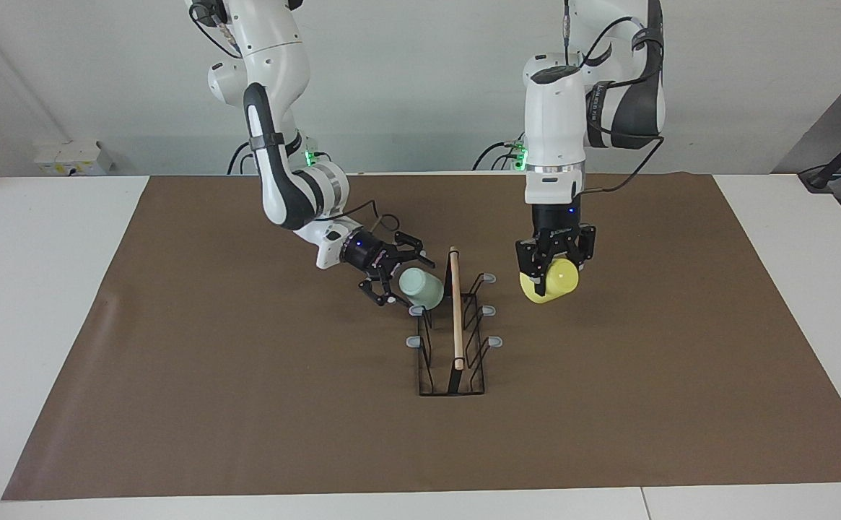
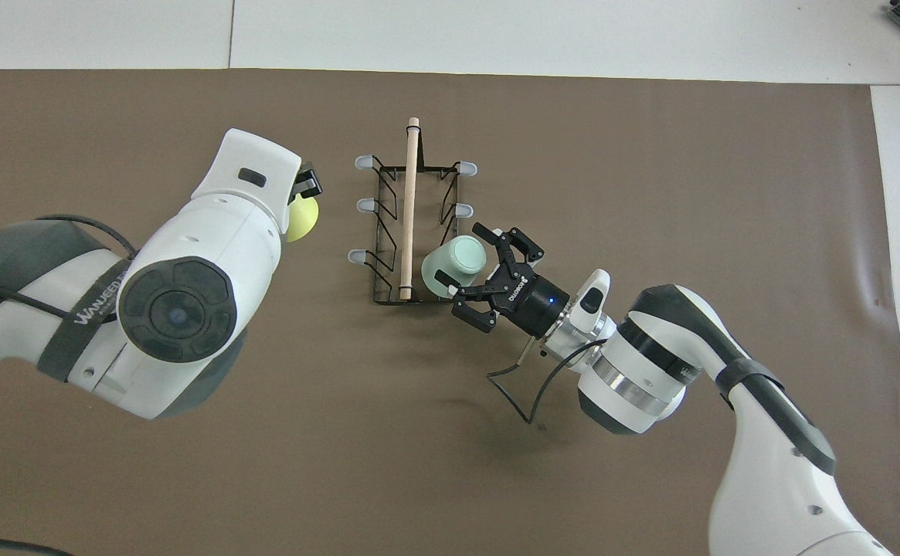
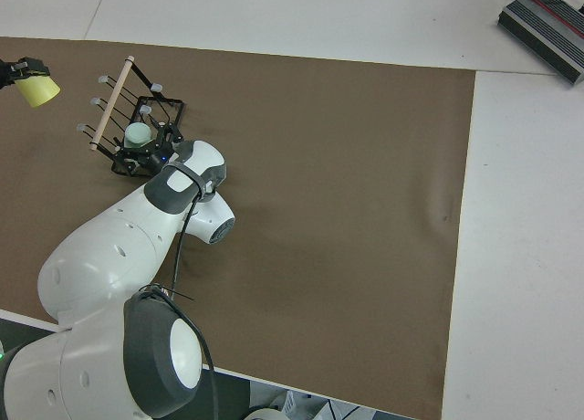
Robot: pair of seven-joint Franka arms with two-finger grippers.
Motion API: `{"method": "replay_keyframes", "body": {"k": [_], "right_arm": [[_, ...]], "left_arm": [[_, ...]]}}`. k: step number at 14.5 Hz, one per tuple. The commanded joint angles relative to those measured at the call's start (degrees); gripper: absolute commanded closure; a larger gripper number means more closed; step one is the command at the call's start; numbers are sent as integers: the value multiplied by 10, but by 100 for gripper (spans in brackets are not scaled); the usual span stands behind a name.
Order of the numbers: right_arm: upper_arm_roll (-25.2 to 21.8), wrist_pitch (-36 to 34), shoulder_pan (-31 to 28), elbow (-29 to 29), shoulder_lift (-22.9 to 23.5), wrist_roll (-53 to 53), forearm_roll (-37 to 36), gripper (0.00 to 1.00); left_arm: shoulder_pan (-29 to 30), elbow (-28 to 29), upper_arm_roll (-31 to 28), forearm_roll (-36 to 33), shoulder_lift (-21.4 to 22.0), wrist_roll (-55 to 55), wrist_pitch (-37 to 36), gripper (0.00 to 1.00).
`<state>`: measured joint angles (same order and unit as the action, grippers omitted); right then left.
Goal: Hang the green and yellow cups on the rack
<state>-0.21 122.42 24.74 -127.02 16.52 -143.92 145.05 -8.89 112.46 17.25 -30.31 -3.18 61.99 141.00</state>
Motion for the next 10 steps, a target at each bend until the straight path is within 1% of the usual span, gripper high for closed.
{"method": "replay_keyframes", "body": {"k": [1,2,3,4,5,7,9,10], "right_arm": [[2,23,-2,13,-6,-18,23,0],[2,53,-5,20,-18,-18,5,0],[1,103,-7,26,-38,-15,-18,0],[1,165,-11,35,-64,-11,-56,0],[1,196,-21,45,-78,2,-96,0],[-1,212,-35,55,-88,45,-169,0],[0,244,-62,76,-88,77,-272,0],[-1,246,-68,77,-90,93,-315,0]], "left_arm": [[-13,26,11,-58,5,66,17,100],[-13,32,19,-90,5,110,17,100],[-13,39,31,-114,5,151,17,100],[-13,48,42,-127,5,174,18,100],[-13,54,48,-128,7,181,18,100],[-13,61,59,-129,8,195,19,100],[-13,74,67,-129,12,196,19,100],[-13,80,69,-129,12,196,23,100]]}}
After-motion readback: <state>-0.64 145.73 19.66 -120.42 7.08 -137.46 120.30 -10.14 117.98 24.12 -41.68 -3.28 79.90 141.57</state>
